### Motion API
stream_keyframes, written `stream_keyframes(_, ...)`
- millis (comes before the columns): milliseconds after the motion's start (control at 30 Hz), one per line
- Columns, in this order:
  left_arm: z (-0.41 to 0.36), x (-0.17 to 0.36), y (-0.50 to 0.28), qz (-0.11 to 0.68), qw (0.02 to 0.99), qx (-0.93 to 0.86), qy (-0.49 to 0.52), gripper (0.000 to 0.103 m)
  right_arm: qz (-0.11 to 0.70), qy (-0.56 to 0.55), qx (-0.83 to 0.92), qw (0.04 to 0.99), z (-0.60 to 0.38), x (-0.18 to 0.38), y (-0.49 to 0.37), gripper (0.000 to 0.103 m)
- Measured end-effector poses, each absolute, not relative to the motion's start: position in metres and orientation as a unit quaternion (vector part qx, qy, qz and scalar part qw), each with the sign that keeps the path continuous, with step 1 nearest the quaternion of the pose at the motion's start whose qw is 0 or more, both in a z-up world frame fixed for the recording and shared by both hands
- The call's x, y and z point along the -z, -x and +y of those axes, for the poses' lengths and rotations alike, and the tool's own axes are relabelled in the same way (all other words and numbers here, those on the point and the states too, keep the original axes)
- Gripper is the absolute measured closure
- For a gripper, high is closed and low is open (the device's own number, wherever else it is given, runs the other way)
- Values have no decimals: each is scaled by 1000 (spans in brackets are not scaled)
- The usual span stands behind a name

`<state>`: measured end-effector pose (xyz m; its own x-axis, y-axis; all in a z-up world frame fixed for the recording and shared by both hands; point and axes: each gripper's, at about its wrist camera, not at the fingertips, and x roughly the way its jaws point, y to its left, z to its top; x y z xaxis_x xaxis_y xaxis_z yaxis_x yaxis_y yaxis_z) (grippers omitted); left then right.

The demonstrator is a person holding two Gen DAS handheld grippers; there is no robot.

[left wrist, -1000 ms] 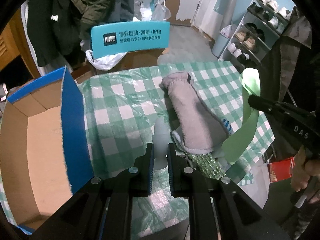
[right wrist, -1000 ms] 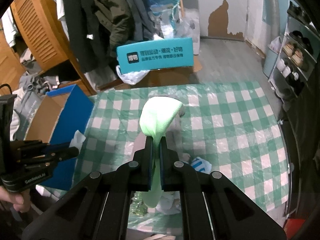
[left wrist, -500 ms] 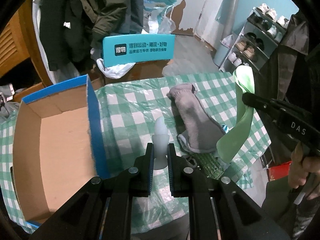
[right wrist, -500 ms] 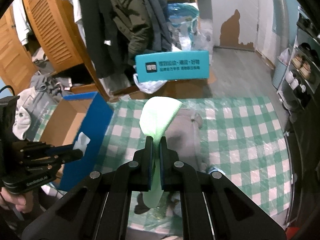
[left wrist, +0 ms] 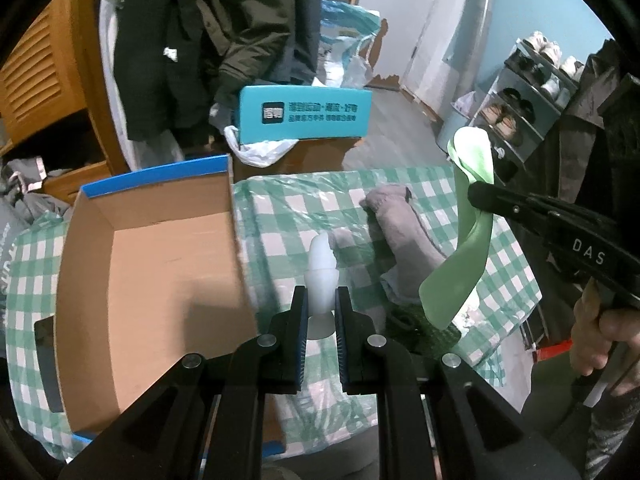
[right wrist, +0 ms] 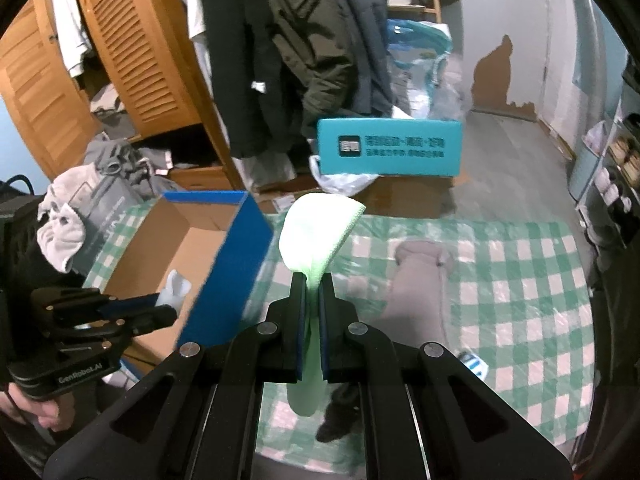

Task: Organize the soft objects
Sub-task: 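Lower the green strip into the box and open the right tool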

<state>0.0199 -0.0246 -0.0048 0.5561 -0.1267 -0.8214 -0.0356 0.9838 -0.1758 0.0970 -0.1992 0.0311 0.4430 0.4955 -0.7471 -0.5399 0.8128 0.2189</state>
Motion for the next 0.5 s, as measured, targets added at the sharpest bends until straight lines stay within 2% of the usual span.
stream_keyframes(500, 31, 2, 4, 457, 881, -9, 121, 90, 425, 46, -355, 831, -118, -46, -85, 98)
